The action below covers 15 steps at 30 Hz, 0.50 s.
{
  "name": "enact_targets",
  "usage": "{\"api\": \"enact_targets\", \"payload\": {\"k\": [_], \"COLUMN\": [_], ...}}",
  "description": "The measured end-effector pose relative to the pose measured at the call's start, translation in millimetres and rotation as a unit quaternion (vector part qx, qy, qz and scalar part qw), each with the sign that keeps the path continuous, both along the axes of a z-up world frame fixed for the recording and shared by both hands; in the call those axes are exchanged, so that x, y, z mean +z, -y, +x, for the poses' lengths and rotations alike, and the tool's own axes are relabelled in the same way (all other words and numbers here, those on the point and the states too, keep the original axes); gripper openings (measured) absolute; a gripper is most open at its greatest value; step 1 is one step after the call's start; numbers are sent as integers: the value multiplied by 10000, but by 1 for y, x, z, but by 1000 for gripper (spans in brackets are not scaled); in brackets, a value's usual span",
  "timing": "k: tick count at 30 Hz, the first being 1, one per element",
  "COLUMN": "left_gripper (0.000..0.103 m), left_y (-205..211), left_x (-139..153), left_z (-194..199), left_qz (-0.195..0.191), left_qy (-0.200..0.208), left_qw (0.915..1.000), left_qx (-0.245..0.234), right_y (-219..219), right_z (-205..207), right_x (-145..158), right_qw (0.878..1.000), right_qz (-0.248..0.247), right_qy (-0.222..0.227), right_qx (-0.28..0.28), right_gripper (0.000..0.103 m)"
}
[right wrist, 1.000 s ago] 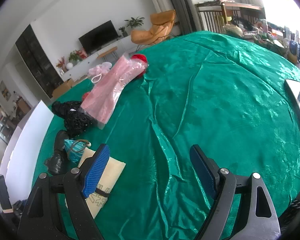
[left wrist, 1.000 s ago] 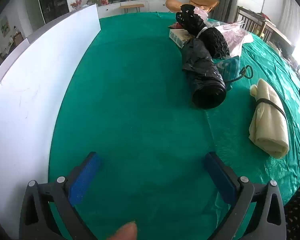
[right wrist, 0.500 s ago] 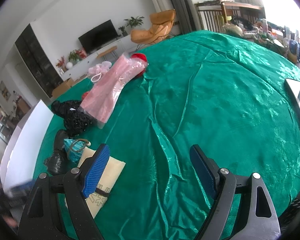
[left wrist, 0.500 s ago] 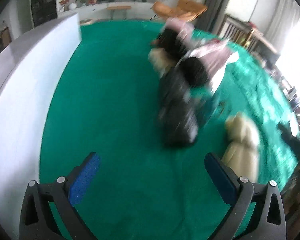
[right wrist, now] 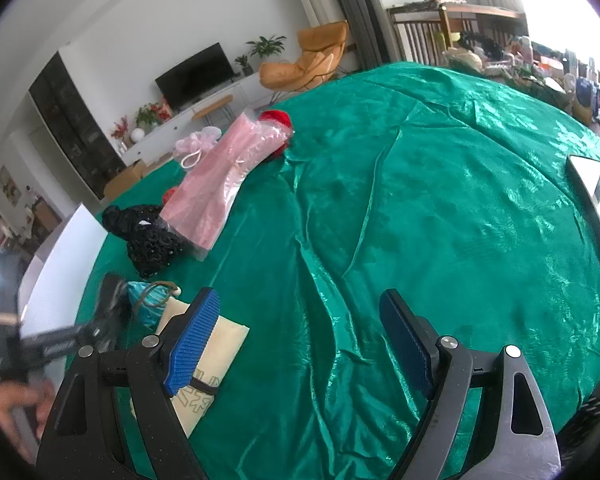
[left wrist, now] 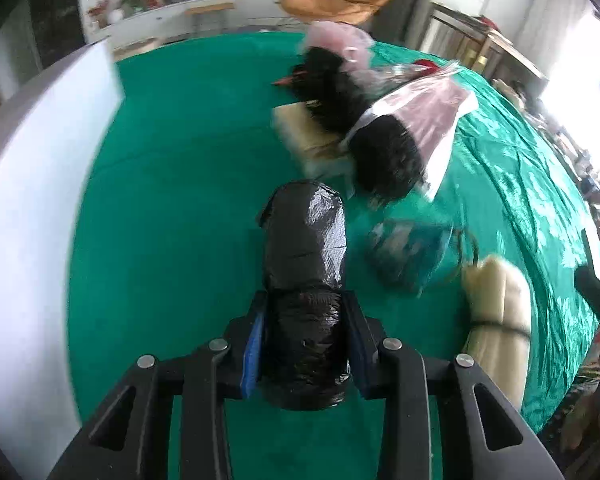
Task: Organize soft objects
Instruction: 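Grasp the cream rolled mat with the right tool while the left tool grasps the black plastic bundle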
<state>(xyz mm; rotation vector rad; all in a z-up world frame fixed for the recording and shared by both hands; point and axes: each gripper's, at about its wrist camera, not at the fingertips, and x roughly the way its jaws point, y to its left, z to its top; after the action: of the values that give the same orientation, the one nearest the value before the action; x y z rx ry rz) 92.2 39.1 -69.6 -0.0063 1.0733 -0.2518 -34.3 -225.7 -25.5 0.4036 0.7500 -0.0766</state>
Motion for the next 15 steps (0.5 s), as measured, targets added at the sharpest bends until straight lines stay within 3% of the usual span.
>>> {"api": "enact_targets", "payload": {"k": [4,6,8,10,13,15], "left_gripper": [37,45,75,92,95,102], "left_y": [-18,-17,-12,-8,-1,0], "left_x": [-7,-13,-18,-19,-28,-31], "left_z": [-29,-26,-19,-14,-7,-5], "left_qz": [57,60,12,101,419,499], "left_qy": [35,67,173,357,547,657], "left_qw": [9995,9997,9998,9993,9976,9966], "left_qx": [295,232,103,91,63,58], "right_y": [0,0,-2,-3,-2,-2], "right_z": [2,4,4,3,1,2], "right_x": [-1,-2,-3,-1,-1,-2], "right_qw": [10000,9999,9999,10000,10000,10000], "right_qz": [66,91,59,10,18,49], "right_qy": [-8,-43,-68,-38,-18,-37], "right_qx": [12,30,47,50,45,63], "right_gripper": [85,85,85,85,85,85]}}
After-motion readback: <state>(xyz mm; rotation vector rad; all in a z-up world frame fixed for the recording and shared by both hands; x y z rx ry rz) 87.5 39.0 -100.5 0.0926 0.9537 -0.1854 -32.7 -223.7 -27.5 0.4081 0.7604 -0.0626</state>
